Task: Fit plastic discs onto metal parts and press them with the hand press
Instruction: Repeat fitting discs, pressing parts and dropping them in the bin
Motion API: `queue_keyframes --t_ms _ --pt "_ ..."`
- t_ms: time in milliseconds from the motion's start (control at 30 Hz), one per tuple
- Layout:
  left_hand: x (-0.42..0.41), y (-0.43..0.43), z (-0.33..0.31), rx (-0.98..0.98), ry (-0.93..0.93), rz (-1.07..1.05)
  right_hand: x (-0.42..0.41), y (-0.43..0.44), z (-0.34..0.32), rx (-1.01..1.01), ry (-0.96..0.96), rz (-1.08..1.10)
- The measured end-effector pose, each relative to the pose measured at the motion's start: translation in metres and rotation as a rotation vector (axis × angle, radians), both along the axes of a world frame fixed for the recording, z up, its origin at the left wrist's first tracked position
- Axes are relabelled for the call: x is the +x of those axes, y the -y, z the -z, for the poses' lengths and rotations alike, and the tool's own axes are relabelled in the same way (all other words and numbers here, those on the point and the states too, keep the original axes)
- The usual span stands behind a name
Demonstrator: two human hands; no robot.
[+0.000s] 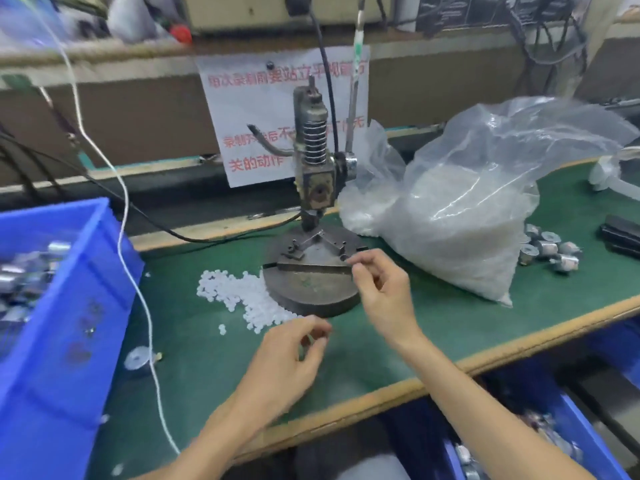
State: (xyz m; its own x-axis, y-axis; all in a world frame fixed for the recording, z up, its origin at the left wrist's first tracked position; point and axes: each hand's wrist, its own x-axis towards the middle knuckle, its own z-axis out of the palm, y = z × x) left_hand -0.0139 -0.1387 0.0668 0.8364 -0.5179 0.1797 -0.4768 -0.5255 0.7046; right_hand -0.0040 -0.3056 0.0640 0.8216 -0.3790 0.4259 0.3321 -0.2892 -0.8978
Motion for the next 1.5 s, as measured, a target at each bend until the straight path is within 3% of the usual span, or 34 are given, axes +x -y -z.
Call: queue_keyframes --t_ms 100,233,333,467,667,767,867,1033,1200,1267,1433,1500 --pt "0.017 -0.043 -0.028 0.193 -0.027 -0.127 0.027 -0.054 -0.015 -0.114 -0.01 -0.236" --pt "0.022 -0.098 -0.081 0.234 0.051 -0.325 0.056 -0.126 -0.038 -0.248 -0.022 -0.51" --pt "0.026 -0.146 -0.107 0.293 0.093 -0.468 0.069 -0.178 -0.062 -0.341 0.078 -0.622" --pt "0.041 -0.221 -0.111 0.408 0.021 -0.614 0.078 -0.236 -0.082 -0.464 0.164 -0.799" --pt "0.069 -0.321 -0.072 0.999 -0.347 -0.61 0.089 -0.287 -0.081 -0.89 0.095 -0.885" --pt "0.073 -0.359 -0.054 1.202 -0.406 -0.588 0.092 -0.293 -0.08 -0.99 0.055 -0.857" --pt "0.077 -0.38 -0.044 1.117 -0.454 -0.633 0.093 -0.294 -0.079 -0.994 0.034 -0.879" --pt "0.081 -0.377 -0.026 1.143 -0.363 -0.573 0.092 -0.295 -0.078 -0.991 0.004 -0.908" --pt "0.084 -0.364 -0.024 0.982 -0.289 -0.547 0.093 -0.295 -0.078 -0.983 -0.013 -0.933" --pt "0.085 -0.354 -0.036 0.809 -0.24 -0.598 0.093 -0.295 -0.078 -0.967 -0.035 -0.933" --pt "0.068 -0.308 -0.088 0.059 -0.165 -0.793 0.094 -0.293 -0.074 -0.793 0.026 -0.965" --pt "0.058 -0.28 -0.099 -0.07 -0.167 -0.842 0.092 -0.291 -0.07 -0.638 0.074 -0.975"
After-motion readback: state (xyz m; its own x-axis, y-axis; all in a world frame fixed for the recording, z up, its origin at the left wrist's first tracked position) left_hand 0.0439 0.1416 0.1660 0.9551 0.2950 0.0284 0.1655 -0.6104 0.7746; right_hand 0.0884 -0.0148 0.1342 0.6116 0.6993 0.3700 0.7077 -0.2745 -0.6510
